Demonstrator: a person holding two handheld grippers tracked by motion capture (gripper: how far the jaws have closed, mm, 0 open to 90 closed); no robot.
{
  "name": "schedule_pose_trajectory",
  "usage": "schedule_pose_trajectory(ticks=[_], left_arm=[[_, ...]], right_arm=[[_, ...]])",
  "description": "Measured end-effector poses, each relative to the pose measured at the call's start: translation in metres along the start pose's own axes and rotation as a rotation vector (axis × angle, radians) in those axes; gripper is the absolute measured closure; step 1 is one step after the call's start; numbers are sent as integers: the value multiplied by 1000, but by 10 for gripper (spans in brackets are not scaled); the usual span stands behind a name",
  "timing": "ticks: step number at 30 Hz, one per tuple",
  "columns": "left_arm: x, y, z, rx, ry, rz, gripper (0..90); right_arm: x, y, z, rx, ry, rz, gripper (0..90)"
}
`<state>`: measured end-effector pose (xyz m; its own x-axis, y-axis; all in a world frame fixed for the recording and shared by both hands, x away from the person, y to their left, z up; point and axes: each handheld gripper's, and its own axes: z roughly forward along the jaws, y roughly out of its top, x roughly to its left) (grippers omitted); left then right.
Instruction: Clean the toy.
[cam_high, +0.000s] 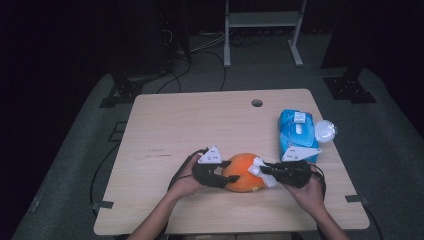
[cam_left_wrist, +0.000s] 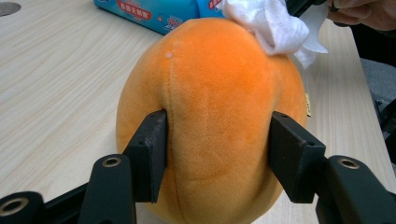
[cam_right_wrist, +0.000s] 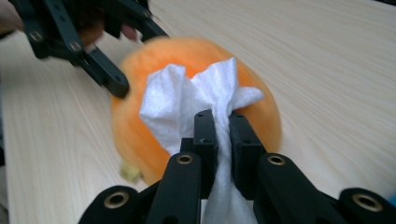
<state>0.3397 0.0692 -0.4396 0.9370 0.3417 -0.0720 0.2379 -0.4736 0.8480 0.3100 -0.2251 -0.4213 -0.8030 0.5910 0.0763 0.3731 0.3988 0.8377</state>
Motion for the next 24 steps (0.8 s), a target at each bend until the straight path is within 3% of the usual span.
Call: schedule_pose_trajectory(ticks=[3,6,12,16,19,22,24], left_arm=[[1,-1,0,-5,-4,-13,409],[-2,2,1,6,4,5,405],[-3,2,2,7,0,19,399],[-1,0,1,-2,-5,-2,397],[2,-1,0,-4,-13,-14,392],[2,-1,0,-2,-8,-17,386],[0,0,1,-3,-5,-8,381]], right_arm=[[-6,-11,-4,24,-14,29,825],[-7,-14,-6,21,-2,54,825],[-5,13,4,-58,14,38,826],[-8,15,11,-47,8,35,825],[-17,0,6,-27,-6,82,825],[-21,-9,2,3,-20,100,825],[-21,-19,0,9,3,134,825]])
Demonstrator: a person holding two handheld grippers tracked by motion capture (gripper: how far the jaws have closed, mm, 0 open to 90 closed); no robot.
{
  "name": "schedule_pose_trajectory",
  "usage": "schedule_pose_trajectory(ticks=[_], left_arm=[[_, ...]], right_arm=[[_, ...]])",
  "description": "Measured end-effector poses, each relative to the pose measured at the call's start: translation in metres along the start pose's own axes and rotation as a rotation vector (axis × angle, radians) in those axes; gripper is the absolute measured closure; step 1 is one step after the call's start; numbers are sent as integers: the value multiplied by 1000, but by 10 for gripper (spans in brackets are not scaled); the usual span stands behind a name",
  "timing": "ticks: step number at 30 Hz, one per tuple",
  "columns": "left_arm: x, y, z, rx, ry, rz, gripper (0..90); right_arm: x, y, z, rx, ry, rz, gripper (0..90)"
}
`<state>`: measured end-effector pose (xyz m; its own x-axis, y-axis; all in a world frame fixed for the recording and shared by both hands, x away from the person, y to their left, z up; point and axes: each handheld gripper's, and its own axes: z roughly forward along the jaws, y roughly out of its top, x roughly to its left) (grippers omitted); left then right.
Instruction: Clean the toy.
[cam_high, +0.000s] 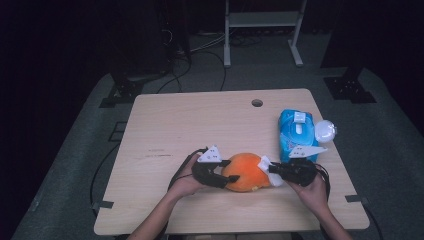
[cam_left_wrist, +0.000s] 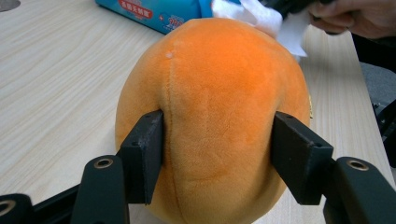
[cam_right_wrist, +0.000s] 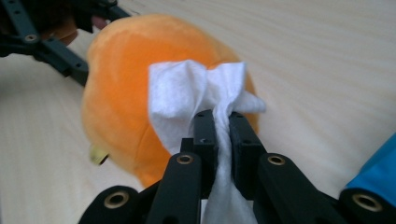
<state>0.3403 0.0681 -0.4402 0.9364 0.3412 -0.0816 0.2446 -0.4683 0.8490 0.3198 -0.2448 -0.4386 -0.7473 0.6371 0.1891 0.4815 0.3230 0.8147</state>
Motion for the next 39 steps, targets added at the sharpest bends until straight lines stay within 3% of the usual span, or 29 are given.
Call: schedule_pose_trajectory(ticks=[2,6,7,8,10,12,13,14,15,16,18,21,23,24,25,26,27,28,29,31,34,39], left_arm=[[-3,2,1,7,9,16,380],[-10,7,4,20,16,50,386],[-12,8,5,23,13,63,385],[-14,9,6,26,14,76,385],[-16,10,6,37,24,95,371],[-13,8,3,32,18,83,319],[-7,7,0,-7,-2,41,278],[-7,7,0,-7,-2,41,259],[-1,6,-4,-22,3,-3,228],[-1,6,-4,-22,3,-3,205],[3,4,-2,-12,-15,-38,218],[0,3,2,14,-21,-52,317],[-6,10,2,29,1,-43,375],[-6,10,2,29,1,-43,383],[-9,12,2,30,6,-44,387],[-11,14,3,37,6,-34,387],[-15,16,4,43,11,-17,386],[-15,16,4,43,11,-17,384],[-16,16,4,44,15,-8,373],[-14,14,3,21,-1,-10,352],[-8,10,2,-7,-29,-20,241],[-6,8,4,8,-42,-39,277]], right_arm=[[4,-3,-2,-1,12,-3,825],[15,10,-5,-50,45,-37,825],[21,21,-3,-83,62,-61,825],[21,21,-3,-83,62,-61,825],[27,33,6,-86,41,-107,825],[27,33,9,-77,33,-116,825],[23,30,11,-67,25,-110,825],[23,30,11,-67,25,-110,825],[17,26,9,-71,31,-85,825],[17,26,9,-71,31,-85,825],[14,23,5,-73,21,-74,825],[15,23,2,-71,5,-81,825],[31,28,3,-76,11,-146,825],[31,28,3,-76,11,-146,825],[44,33,7,-85,40,-188,825],[44,33,7,-85,40,-188,825],[56,37,11,-82,63,-234,825],[56,37,11,-82,63,-234,825],[62,40,13,-65,34,-283,825],[60,39,12,-64,28,-283,825],[48,35,6,-73,16,-237,824],[33,29,-1,-74,-4,-188,825]])
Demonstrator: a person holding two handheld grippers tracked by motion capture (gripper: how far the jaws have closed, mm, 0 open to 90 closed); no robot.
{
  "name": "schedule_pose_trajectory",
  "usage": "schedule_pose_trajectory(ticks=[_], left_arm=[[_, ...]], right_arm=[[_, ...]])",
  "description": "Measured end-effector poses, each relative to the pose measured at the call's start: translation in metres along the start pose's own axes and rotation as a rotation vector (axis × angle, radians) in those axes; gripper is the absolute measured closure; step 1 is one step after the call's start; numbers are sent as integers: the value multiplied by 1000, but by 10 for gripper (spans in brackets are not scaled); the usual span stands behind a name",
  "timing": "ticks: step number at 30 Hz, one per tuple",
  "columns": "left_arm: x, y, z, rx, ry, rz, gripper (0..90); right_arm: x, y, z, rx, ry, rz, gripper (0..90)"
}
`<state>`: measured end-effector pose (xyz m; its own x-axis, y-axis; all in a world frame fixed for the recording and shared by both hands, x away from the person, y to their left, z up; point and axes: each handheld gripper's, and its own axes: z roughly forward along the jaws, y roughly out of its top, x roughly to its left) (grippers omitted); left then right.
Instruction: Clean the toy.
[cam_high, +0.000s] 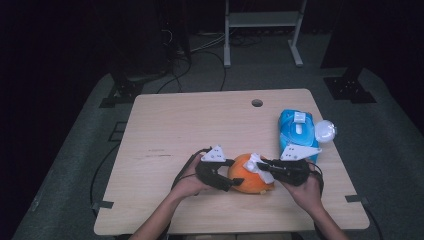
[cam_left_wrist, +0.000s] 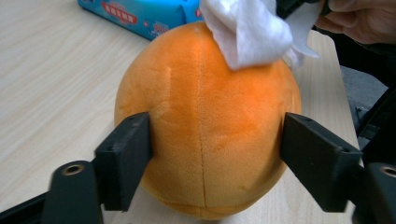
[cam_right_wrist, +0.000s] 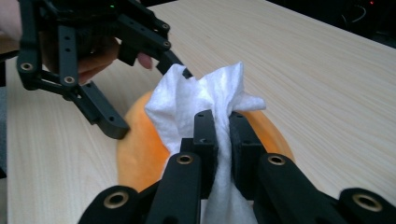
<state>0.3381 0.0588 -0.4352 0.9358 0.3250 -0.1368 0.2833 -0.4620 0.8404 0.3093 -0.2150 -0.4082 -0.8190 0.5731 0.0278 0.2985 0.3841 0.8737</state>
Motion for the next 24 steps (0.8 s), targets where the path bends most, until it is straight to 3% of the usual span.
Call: schedule_pose_trajectory(ticks=[2,4,5,7,8,11,14,17,19,22,24], left_arm=[[-1,1,0,3,18,-12,366],[-6,7,0,7,35,-7,411],[-6,7,0,7,35,-7,416],[-12,13,2,11,47,23,419],[-16,15,3,19,57,53,416],[-14,13,2,-1,44,45,382],[-7,8,-1,-23,17,15,273],[-2,2,5,19,-5,-16,222],[-1,1,7,26,-5,-16,240],[-6,4,10,19,31,-5,403],[-8,5,9,19,33,-8,427]], right_arm=[[0,0,0,3,-6,5,825],[10,6,3,1,-2,-40,825],[10,6,3,1,-2,-40,825],[25,16,11,2,35,-95,825],[27,19,14,7,27,-121,825],[26,21,14,13,23,-119,825],[16,16,9,9,19,-72,825],[4,9,1,-16,20,-10,825],[1,8,-1,-18,14,-4,825],[-1,7,-3,-12,0,8,826],[3,9,-4,-15,-12,-9,826]])
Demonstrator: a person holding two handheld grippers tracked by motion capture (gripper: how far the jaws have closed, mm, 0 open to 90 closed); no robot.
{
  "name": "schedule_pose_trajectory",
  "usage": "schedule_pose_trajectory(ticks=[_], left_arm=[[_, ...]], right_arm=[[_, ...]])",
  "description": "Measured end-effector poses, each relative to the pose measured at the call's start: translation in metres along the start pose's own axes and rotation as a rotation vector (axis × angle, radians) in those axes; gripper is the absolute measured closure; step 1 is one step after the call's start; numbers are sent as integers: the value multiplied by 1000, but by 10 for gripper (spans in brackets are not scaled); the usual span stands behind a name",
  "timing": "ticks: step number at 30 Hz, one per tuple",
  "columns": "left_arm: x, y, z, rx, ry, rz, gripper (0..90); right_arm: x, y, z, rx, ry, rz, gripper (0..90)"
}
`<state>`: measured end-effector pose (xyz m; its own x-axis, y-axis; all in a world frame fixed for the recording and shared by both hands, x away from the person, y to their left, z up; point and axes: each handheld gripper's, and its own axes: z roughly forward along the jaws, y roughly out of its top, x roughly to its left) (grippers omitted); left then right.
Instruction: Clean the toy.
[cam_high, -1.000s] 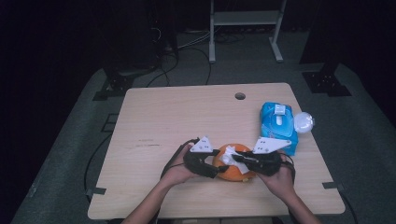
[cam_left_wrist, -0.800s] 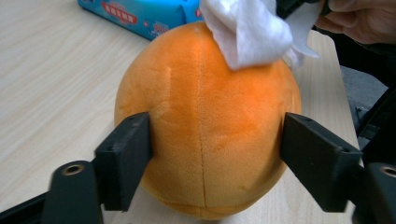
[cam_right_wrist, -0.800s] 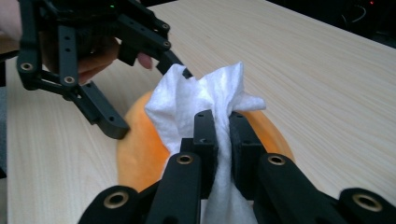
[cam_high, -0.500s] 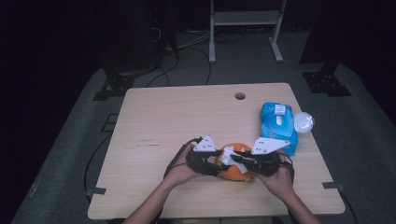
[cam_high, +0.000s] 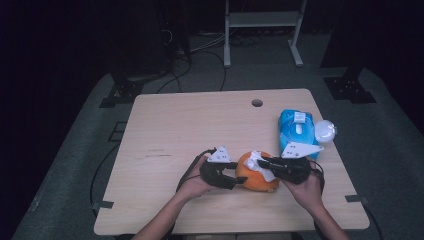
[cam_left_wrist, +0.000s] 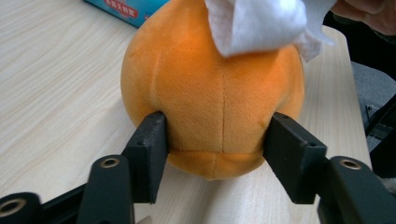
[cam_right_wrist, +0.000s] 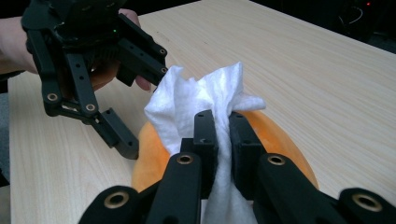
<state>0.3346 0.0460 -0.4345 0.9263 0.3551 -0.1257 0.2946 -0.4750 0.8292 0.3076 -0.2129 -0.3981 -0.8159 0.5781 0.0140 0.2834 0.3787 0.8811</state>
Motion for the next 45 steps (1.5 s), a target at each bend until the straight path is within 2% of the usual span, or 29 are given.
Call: schedule_pose_trajectory(ticks=[3,6,8,10,13,14,15,16,17,18,19,21,22,23,26,29,30,31,33,35,36,39,41,42,43,45], left_arm=[[-2,2,0,-6,5,8,433],[-4,1,0,7,12,23,432],[-3,0,0,9,13,19,429],[-1,-2,-1,9,6,9,417],[1,-4,-1,21,1,0,410],[1,-5,-1,20,-4,-3,404],[2,-5,-1,21,-6,-4,399],[2,-5,-1,21,-6,-4,387],[3,-5,-2,20,-11,-2,369],[4,-4,-3,16,-40,-17,345],[4,-4,-3,16,-40,-17,329],[2,-1,-5,5,-64,-31,300],[2,-1,-5,5,-64,-31,289],[1,-1,-5,3,-65,-24,289],[-1,-4,-1,14,-63,-13,296],[-3,-3,-1,20,-45,10,352],[-4,-3,-1,24,-37,28,365],[-6,-3,-1,28,-31,33,365],[-7,-2,-1,29,-33,37,372],[-7,-2,-2,30,-38,48,368],[-8,-2,-2,36,-37,67,367],[-9,-3,-2,45,-27,80,366],[-8,-4,-2,39,-27,75,368],[-8,-4,-3,41,-25,77,370],[-7,-5,-2,38,-26,72,370],[-6,-6,-2,37,-31,68,370]], right_arm=[[6,3,1,2,3,-20,826],[17,7,10,17,38,-62,825],[24,9,16,36,53,-88,825],[24,12,18,45,50,-99,826],[10,15,10,27,5,-71,826],[-5,14,4,28,-31,-39,825],[-12,12,2,34,-40,-12,825],[-12,12,2,34,-40,-12,825],[-22,5,0,37,-36,32,825],[-24,0,0,36,-23,54,825],[-24,0,0,36,-23,54,825],[-21,-8,2,24,22,85,825],[-21,-8,2,24,22,85,825],[-18,-11,2,22,43,97,825],[-7,-15,2,38,60,82,825],[-2,-14,1,50,47,61,825],[5,-9,1,60,29,21,825],[5,-9,1,60,29,21,825],[14,-1,6,64,30,-32,825],[26,8,17,71,63,-74,824],[30,10,22,77,74,-92,825],[34,13,30,91,87,-109,825],[32,14,31,95,80,-111,825],[25,14,27,84,65,-95,825],[25,14,27,84,65,-95,825],[15,12,21,73,44,-66,825]])
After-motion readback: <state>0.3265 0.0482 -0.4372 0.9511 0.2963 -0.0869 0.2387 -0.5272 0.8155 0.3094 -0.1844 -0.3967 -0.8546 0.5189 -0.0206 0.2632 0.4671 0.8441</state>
